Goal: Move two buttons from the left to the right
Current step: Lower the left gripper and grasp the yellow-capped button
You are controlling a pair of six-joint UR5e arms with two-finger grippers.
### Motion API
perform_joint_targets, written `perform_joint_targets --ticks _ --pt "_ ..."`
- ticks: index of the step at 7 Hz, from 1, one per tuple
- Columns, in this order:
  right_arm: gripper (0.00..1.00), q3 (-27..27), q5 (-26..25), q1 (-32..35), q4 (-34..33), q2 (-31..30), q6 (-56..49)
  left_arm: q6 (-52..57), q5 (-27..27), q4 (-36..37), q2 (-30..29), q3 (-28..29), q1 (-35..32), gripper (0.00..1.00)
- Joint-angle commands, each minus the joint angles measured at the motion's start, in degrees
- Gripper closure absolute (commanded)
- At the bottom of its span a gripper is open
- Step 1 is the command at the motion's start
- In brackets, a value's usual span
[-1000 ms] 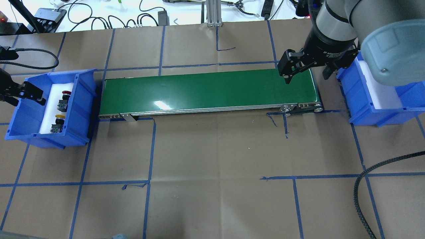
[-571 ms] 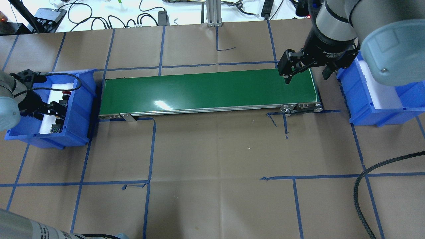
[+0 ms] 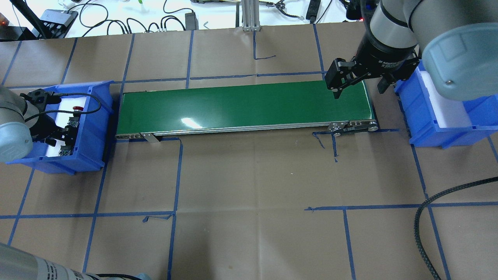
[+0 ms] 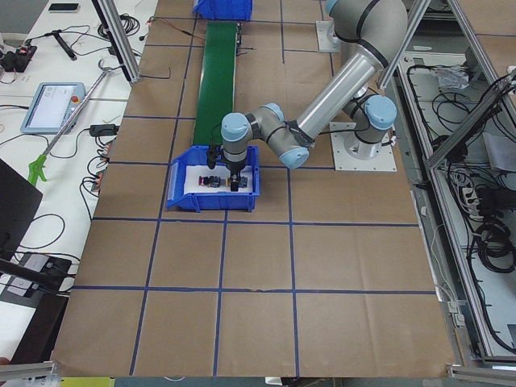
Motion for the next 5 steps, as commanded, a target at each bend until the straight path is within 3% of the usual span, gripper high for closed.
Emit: perform_joint_targets --ticks 1,3,5 --pt "0.00 0.0 0.0 0.0 0.0 0.0 0.0 -0.1 0.2 -0.1 0.1 -0.8 0.1 0.08" --pt "0.00 0.1 0.0 0.0 0.0 0.0 0.0 -0.3 3.0 -0.3 0.2 -0.4 0.2 0.47" --pt "0.00 0.0 0.0 0.0 0.0 0.0 0.0 -0.9 3.1 -0.5 0.6 0.2 0.2 0.76"
